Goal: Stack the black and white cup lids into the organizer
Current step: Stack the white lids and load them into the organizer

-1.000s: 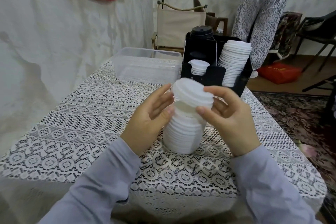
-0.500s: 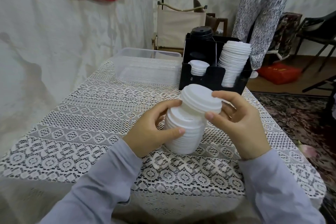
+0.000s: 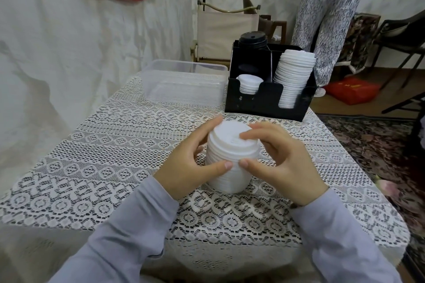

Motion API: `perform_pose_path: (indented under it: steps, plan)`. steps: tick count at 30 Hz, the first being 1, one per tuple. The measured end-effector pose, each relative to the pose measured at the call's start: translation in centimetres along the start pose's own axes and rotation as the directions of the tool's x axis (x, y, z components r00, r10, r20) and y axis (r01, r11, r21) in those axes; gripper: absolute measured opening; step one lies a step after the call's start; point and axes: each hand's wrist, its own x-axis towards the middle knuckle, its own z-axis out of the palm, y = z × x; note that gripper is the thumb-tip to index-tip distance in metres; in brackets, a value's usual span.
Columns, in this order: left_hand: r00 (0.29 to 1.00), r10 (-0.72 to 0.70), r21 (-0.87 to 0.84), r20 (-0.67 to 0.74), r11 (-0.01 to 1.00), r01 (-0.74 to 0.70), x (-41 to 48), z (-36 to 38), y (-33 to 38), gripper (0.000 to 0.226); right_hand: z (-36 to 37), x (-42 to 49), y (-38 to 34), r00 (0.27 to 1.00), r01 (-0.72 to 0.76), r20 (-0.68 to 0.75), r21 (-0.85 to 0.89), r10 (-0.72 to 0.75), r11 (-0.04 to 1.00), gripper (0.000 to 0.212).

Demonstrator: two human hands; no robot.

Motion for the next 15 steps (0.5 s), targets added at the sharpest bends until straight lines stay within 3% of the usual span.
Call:
perform_pose_path:
  steps: [2, 4, 8, 11, 15]
  plan:
    - [0.999, 0.037, 0.064, -0.036, 0.997, -0.034, -0.3, 0.1, 0.1, 0.072, -0.1, -0.1, 0.1, 1.000, 0.000, -0.001, -0.017, 0.000, 1.000, 0.038]
    - [0.984, 0.164, 0.227, -0.069, 0.963, -0.145, -0.6, 0.3, 0.4, 0.069, -0.1, -0.1, 0.2, 1.000, -0.003, 0.000, -0.031, 0.003, 1.000, 0.041]
    - [0.895, 0.447, 0.502, -0.004, 0.775, -0.384, -0.8, 0.7, 0.9, 0.054, -0.2, -0.3, 0.2, 1.000, 0.021, 0.007, -0.073, -0.020, 0.997, 0.046]
    - [0.869, 0.494, 0.619, 0.035, 0.672, -0.406, -0.7, 0.5, 0.8, 0.049, -0.3, -0.7, 0.0, 0.996, 0.086, 0.012, -0.222, -0.085, 0.971, 0.044]
    - [0.871, 0.484, 0.687, 0.086, 0.605, -0.403, -0.7, 0.2, 1.1, 0.048, 0.1, -1.2, -0.2, 0.953, 0.283, 0.046, -0.492, -0.300, 0.823, 0.048]
